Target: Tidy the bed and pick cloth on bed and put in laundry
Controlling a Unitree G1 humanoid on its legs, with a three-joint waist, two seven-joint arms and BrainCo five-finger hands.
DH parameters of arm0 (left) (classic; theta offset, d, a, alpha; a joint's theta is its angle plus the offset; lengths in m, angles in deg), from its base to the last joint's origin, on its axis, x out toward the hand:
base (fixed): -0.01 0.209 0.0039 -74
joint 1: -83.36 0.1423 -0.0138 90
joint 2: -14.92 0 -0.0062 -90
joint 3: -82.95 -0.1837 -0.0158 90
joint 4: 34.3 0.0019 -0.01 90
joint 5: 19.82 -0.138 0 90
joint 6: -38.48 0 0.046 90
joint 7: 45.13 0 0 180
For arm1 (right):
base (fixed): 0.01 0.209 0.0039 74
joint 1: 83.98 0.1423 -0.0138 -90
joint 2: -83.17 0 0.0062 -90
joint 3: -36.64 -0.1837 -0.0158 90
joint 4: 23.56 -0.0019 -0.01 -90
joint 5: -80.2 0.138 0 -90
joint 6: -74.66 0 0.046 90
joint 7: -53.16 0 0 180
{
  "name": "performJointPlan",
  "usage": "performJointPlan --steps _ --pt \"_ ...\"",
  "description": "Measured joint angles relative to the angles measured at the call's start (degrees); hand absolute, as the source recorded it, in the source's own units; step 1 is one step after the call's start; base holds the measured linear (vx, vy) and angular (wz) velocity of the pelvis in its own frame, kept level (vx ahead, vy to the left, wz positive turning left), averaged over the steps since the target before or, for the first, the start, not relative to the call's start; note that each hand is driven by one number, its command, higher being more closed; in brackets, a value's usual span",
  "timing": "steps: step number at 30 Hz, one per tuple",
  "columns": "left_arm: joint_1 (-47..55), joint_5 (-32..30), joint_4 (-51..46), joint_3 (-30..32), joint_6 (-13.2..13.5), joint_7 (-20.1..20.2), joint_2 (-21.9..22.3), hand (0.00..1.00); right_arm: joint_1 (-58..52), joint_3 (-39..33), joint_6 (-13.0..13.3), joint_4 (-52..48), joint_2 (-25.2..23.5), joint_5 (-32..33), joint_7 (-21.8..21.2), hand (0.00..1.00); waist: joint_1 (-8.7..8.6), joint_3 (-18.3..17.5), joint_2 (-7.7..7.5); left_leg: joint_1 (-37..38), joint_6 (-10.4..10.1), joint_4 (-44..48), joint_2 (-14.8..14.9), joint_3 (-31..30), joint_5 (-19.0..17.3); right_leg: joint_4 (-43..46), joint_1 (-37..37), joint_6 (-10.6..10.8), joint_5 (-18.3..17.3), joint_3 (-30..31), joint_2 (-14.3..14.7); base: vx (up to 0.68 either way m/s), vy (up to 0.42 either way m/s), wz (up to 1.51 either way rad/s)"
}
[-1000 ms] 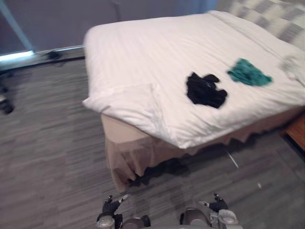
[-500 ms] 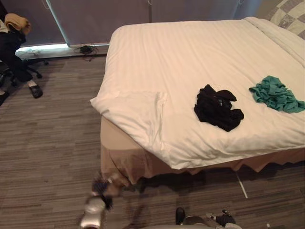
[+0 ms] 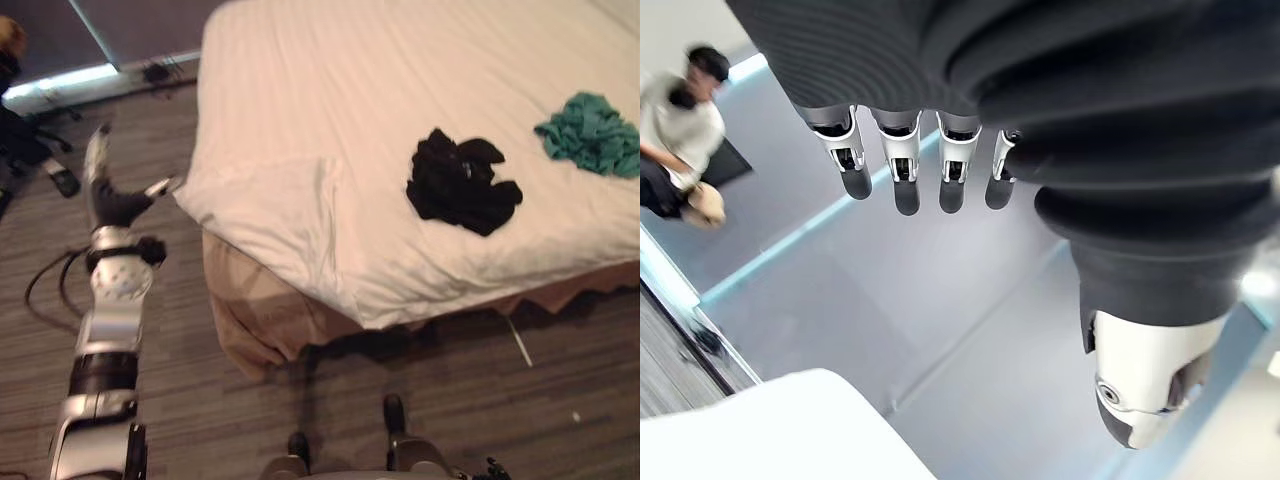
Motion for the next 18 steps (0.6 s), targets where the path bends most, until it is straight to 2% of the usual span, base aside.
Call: performJointPlan --steps 4,6,7,10,12,14,18 --pt "-13.8 -2.42 10.44 -8.05 -1.49 -0.37 -0.54 0.0 3.79 1.33 0.39 -3.74 -0.03 1.46 1.17 0.0 -1.87 5.05 -1.66 -4.62 0.06 0.26 -0.67 2.74 0.68 -1.3 -5.38 0.08 3.14 2.79 -0.6 -0.13 -0.026 -0.29" --pt "-18.5 -3.64 14.85 -10.17 -2.32 -0.33 -0.73 0.0 4.7 2.27 0.7 -5.38 -0.16 2.26 2.01 0.0 -2.56 6.61 -2.04 -6.54 0.0 0.74 -0.7 3.44 0.75 -2.18 -7.15 -0.02 4.32 3.45 -0.6 -0.09 -0.038 -0.21" --pt "-22.85 -4.35 18.56 -12.24 -2.94 -0.27 -0.77 1.0 5.31 3.2 1.11 -6.44 -0.07 2.88 2.45 0.0 -2.62 8.38 -2.2 -7.84 -0.01 1.36 -0.67 3.8 0.76 -2.78 -8.12 0.11 5.19 4.41 -0.55 -0.08 -0.046 -0.17" --pt "-28.66 -5.64 24.45 -14.75 -3.93 -0.19 -0.85 1.0 6.8 4.51 1.3 -7.43 -0.2 3.98 2.99 0.0 -2.82 10.64 -2.46 -9.66 -0.2 1.59 -0.58 4.54 1.17 -3.35 -9.99 -0.02 6.11 4.9 -0.4 -0.06 -0.029 -0.13" --pt "-32.07 -7.91 29.84 -16.07 -4.71 -0.08 -0.85 1.0 7.97 5.89 1.85 -8.22 -0.61 4.57 4.04 0.0 -3.58 13.11 -2.62 -10.06 -0.26 1.52 -0.29 5.01 1.24 -3.35 -10.56 -0.05 6.2 5.23 -0.17 -0.03 -0.018 -0.06" --pt "-33.24 -10.31 33.63 -15.83 -5.73 0.2 -0.73 1.0 8.0 6.41 2.32 -9.26 -1.11 5.11 4.63 0.0 -3.95 13.43 -2.79 -10.67 -0.27 1.52 -0.08 5.34 1.24 -3.34 -11.47 -0.05 6.22 5.7 -0.09 -0.01 -0.002 -0.04" --pt "-33.3 -13.72 34.95 -12.96 -5.87 2.37 -0.01 1.0 7.72 6.33 2.33 -10.31 -0.97 6.15 4.66 0.0 -3.56 13.46 -2.8 -10.08 -0.27 1.82 0.06 6.08 1.24 -3.14 -11.07 -0.04 6.21 5.82 -0.27 0.0 0.002 -0.01"
